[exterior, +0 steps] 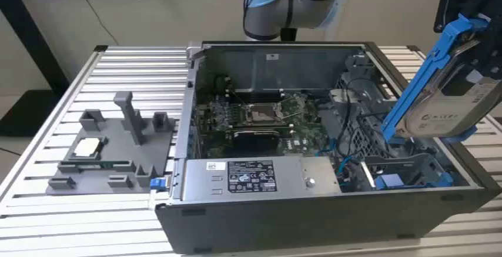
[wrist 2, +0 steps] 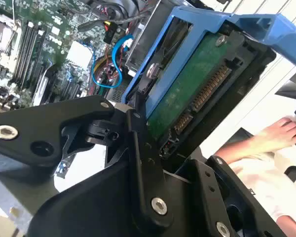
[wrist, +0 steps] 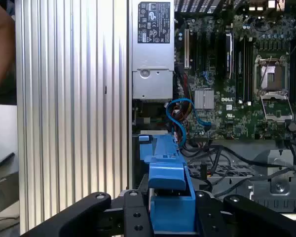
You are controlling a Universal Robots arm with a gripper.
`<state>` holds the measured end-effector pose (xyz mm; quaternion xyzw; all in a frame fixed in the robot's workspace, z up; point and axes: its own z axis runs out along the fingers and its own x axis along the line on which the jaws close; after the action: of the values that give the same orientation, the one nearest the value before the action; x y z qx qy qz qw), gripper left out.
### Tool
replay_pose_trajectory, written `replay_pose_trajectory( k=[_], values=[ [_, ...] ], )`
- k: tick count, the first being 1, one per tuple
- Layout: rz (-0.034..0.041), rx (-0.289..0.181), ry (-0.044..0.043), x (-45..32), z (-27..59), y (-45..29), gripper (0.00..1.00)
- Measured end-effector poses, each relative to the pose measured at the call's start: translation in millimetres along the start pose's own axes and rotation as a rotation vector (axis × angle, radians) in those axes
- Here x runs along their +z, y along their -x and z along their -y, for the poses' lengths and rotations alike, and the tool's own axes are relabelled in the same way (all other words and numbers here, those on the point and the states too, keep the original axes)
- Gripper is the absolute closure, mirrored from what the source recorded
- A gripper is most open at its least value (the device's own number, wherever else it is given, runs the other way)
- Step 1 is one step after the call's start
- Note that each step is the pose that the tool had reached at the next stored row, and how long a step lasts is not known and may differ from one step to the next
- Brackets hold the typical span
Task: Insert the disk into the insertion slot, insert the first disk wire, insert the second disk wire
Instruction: 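Insert the disk into the insertion slot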
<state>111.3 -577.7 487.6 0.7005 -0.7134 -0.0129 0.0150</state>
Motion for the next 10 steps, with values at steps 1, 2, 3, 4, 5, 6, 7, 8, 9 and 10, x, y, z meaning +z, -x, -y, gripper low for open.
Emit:
replay_pose_trajectory(
  k=[1, 2, 3, 4, 5, 6, 7, 8, 9, 10],
  values=[
    [0.0, 0.0, 0.0, 0.0, 0.0, 0.0, 0.67],
    [0.0, 0.0, 0.0, 0.0, 0.0, 0.0, 0.67],
    [0.0, 0.0, -0.0001, 0.0, 0.0, 0.0, 0.67],
    [0.0, 0.0, 0.0, 0.0, 0.0, 0.0, 0.67],
    [0.0001, 0.0, 0.0, 0.0, 0.0, 0.0, 0.67],
    [0.0, 0.0, 0.0, 0.0, 0.0, 0.0, 0.67],
    [-0.0001, 0.0, 0.0, 0.0, 0.0, 0.0, 0.67],
    [-0.0001, 0.0, 0.0, 0.2, 0.0, 0.0, 0.67],
    [0.0, 0.0, 0.0, 0.6, 0.0, 0.0, 0.67],
    [0.0, 0.0, 0.0, 1.1, 0.0, 0.0, 0.67]
  ],
)
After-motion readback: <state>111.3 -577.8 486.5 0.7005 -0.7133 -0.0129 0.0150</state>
